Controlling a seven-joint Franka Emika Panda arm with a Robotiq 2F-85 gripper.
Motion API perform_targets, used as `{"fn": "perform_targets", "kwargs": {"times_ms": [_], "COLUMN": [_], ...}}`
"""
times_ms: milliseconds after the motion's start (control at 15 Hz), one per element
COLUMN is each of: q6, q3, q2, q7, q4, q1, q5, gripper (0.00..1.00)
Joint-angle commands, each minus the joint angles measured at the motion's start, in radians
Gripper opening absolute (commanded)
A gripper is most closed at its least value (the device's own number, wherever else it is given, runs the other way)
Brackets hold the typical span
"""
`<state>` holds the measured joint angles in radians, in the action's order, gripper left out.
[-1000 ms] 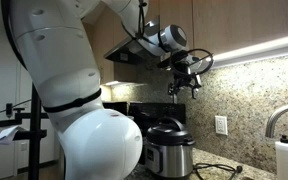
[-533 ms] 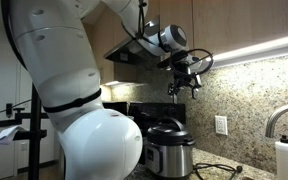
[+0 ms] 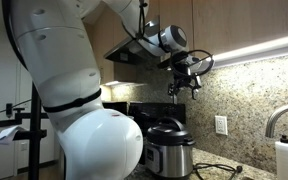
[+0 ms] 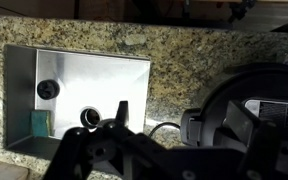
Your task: Open the lid of the pressure cooker.
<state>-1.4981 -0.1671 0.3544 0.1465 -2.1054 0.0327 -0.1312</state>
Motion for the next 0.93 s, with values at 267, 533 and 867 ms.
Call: {"fn": "perform_targets", "kwargs": {"times_ms": [267, 533, 867], "q6": [-0.332, -0.618, -0.653], "q3": [0.001, -0.024, -0.010], "q2": [0.060, 0.083, 0.069], "q7": [0.014, 0.007, -0.033], "q4": [-0.214, -0.355, -0.330], "q1": [0.081, 0.133, 0.142], "q5": [0.105, 0.161, 0.146], "gripper": [1.00, 1.00, 1.00]}}
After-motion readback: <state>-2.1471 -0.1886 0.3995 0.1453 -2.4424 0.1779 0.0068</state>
